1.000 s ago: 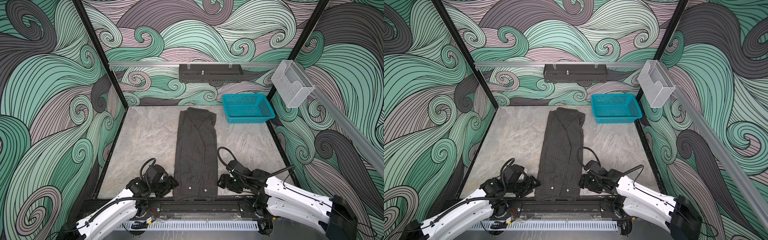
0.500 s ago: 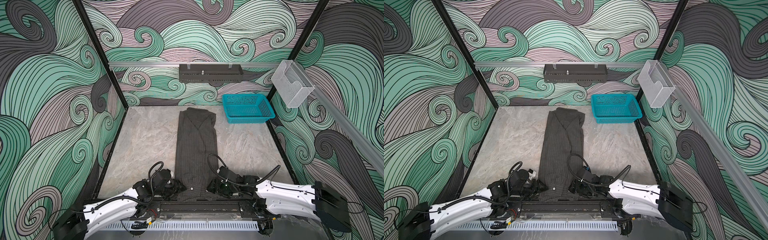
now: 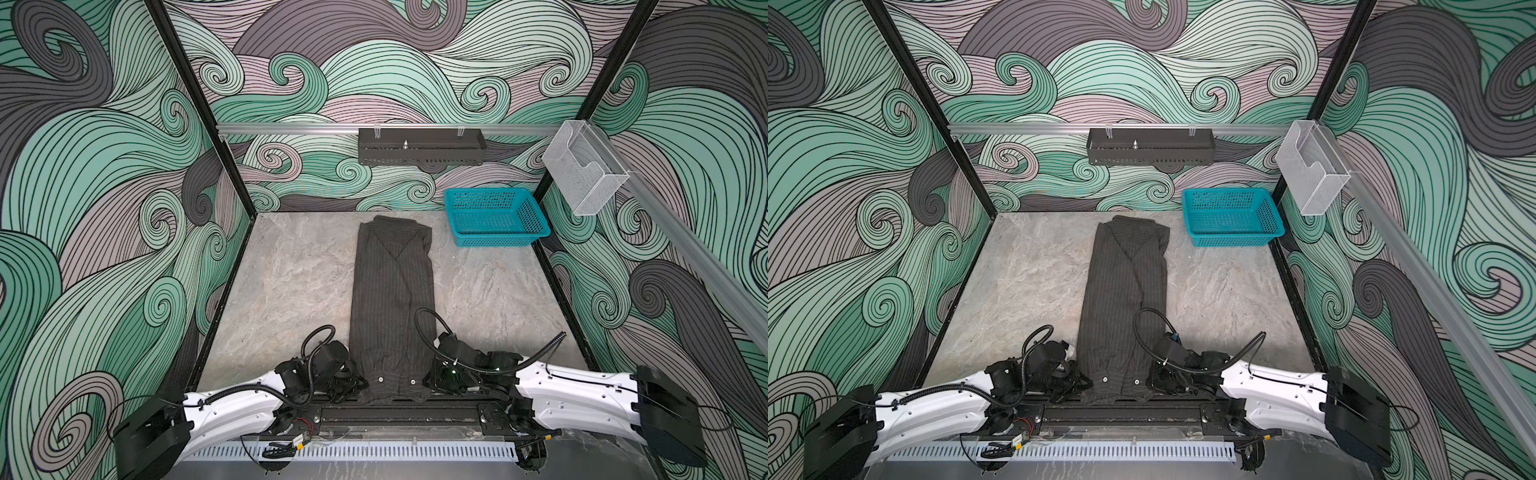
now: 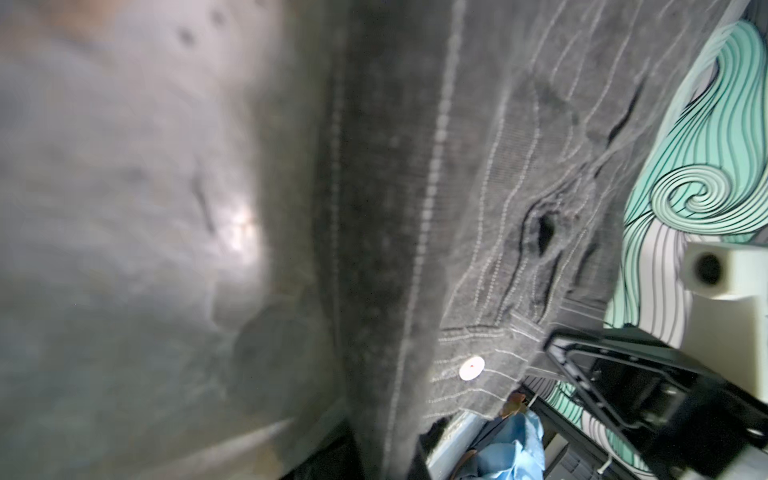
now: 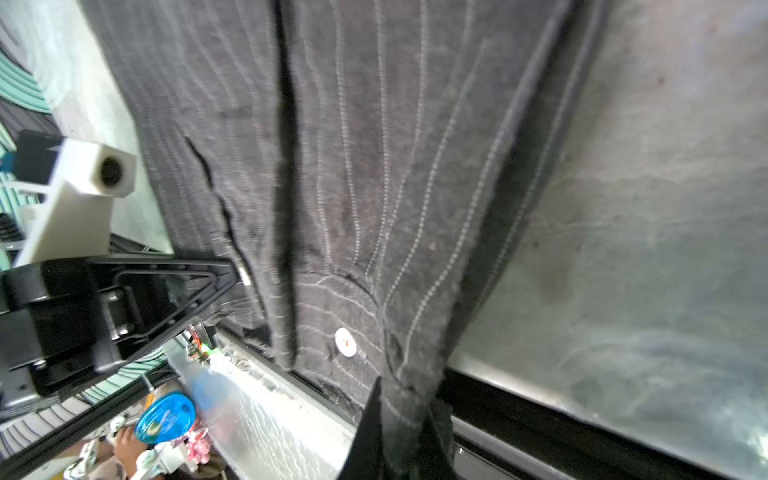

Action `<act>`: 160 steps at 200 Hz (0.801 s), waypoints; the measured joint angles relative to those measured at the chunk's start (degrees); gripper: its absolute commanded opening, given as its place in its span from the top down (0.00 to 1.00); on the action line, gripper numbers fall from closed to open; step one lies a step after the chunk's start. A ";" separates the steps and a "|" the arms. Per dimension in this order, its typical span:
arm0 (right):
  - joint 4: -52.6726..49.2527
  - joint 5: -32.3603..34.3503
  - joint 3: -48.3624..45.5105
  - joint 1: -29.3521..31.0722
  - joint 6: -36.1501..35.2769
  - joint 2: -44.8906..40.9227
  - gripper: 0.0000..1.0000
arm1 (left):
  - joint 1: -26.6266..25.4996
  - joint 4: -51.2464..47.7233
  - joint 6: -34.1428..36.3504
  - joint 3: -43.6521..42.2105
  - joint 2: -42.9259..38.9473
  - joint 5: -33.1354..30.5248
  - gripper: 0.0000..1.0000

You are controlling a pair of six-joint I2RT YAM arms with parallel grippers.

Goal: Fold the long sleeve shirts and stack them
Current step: 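Grasp the shirt's near end with both grippers and lift it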

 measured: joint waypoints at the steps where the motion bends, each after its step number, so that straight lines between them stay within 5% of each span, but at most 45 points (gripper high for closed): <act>1: -0.07 0.00 0.07 0.00 0.02 -0.02 0.95 | -0.11 -0.02 0.00 0.02 0.00 -0.04 1.00; 54: -5.33 -1.49 1.03 4.74 0.94 -2.51 1.00 | -9.77 -4.11 -3.78 0.92 -3.15 -3.48 1.00; 97: -10.67 -0.79 5.27 4.15 1.33 -9.38 0.95 | -10.71 -11.08 -4.74 6.73 -11.74 -9.64 1.00; 122: -12.66 -1.38 9.27 -1.25 0.00 -10.71 0.97 | -6.43 -13.03 -3.43 11.37 -13.92 -11.02 1.00; 160: -17.49 -4.57 17.33 -12.70 -4.44 -5.31 0.96 | 7.56 -13.31 2.01 18.18 -7.91 -5.97 1.00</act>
